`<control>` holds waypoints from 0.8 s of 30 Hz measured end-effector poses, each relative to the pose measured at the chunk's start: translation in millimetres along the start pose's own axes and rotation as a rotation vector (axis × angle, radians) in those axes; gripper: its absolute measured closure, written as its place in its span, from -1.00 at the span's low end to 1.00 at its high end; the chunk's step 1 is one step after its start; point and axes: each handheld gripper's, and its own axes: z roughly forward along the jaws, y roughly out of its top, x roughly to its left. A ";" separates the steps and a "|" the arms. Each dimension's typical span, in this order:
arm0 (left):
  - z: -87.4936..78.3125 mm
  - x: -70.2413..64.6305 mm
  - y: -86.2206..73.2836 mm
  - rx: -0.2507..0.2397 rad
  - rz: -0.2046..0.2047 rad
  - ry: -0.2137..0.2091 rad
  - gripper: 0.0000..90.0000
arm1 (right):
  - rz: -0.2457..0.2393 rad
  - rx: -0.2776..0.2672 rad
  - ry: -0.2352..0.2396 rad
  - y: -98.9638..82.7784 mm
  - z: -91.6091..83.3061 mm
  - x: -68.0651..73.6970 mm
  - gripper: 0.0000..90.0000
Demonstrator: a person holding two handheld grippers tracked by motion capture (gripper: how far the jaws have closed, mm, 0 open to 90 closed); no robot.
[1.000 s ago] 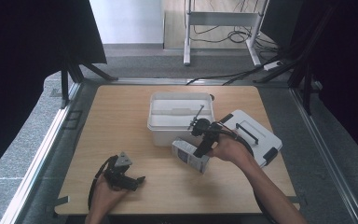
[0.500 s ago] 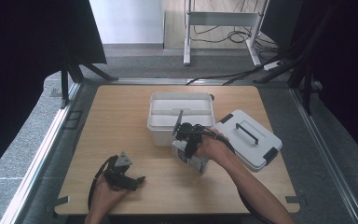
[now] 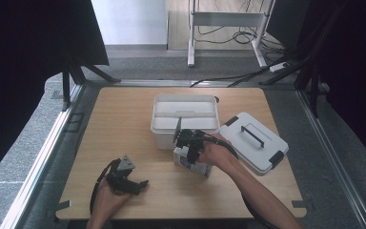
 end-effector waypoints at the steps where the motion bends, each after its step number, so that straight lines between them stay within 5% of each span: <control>1: 0.0 0.0 0.0 0.000 0.000 0.000 -0.97 | 0.001 0.001 0.005 -0.7 -2.3 1.0 0.22; 16: 0.0 -0.1 0.0 0.001 -0.002 -0.001 -0.97 | 0.003 -0.013 0.018 -34.4 -38.0 23.9 0.22; 24: -0.2 0.1 0.0 0.004 0.002 -0.002 -0.97 | -0.020 -0.027 0.017 -63.0 -36.4 49.6 0.22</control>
